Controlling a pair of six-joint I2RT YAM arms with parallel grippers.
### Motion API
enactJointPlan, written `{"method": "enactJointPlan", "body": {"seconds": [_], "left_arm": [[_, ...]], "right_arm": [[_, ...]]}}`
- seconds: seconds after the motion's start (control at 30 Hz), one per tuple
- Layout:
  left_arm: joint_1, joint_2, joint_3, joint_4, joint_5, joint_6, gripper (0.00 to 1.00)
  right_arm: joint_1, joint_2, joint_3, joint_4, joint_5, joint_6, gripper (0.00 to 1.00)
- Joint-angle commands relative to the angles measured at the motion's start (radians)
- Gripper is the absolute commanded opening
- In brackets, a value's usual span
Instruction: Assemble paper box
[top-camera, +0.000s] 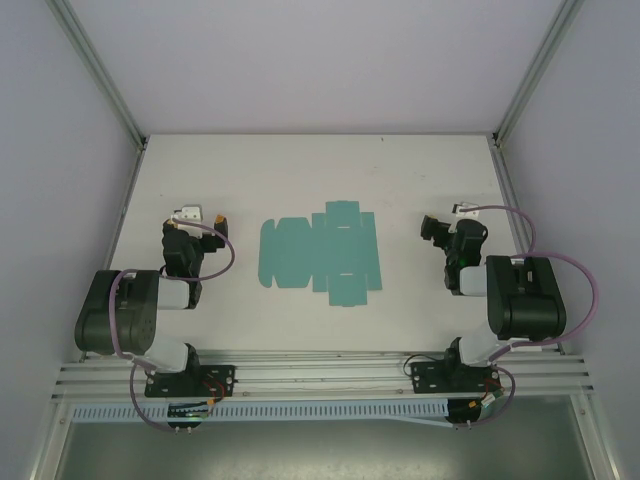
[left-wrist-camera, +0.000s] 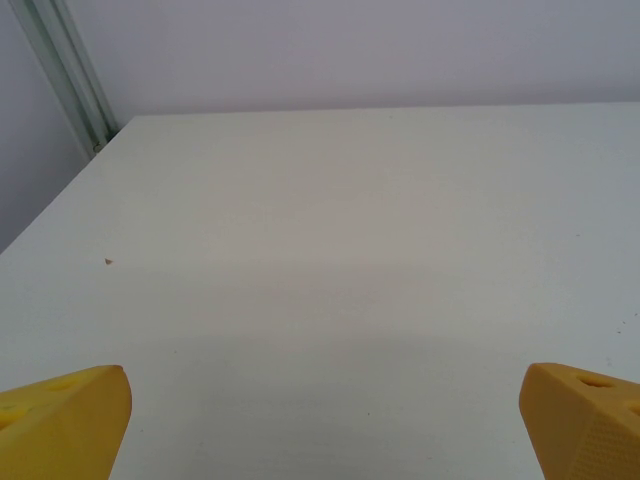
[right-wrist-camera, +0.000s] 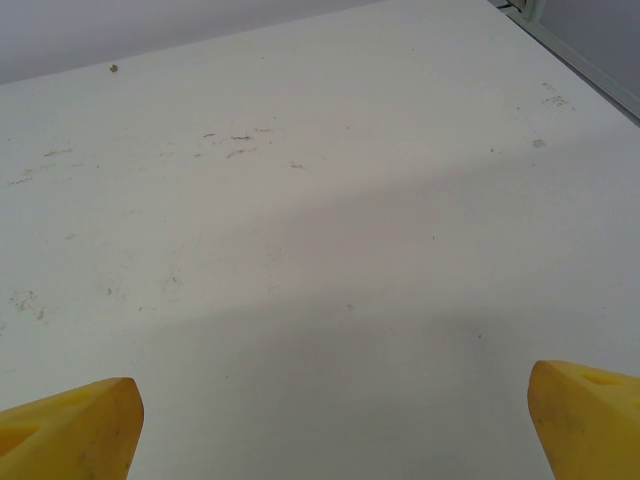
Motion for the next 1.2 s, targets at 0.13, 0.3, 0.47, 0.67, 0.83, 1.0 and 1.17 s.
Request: {"method": "enactJointPlan", "body": {"seconds": [0.13,0.3,0.47,0.67,0.83,1.0,1.17], "left_arm": [[0.007,0.008,0.013,0.017,0.020,0.007,0.99],[0.009,0.005,0.006,0.023,0.020,0.007,0.99],[0.007,-0.062,0.060,-0.114,0.018,0.020,0.99],[0.007,-0.291,0.186,-0.473,0.051,-0.098,0.99],[0.005,-0.353,0.402,-0.935,0.187,-0.312,0.99],[-0.006,-0.274,0.483,-1.141,0.392,-0.430,0.99],[-0.066,-0.101,0.577,-1.268,0.467,-0.455,0.99]], "right_arm": [[-0.002,-0.009,0.013,0.014,-0.010,0.011,0.99],[-0.002,-0.010,0.012,0.015,-0.010,0.010,0.99],[-0.002,-0.092,0.057,-0.124,0.018,0.020,0.99],[0.014,-0.301,0.095,-0.333,0.055,0.056,0.99],[0.102,-0.425,0.264,-0.666,0.060,0.171,0.99],[0.282,-0.379,0.415,-0.929,0.038,0.293,0.95],[0.330,-0.136,0.503,-0.953,-0.270,0.446,0.67]]}}
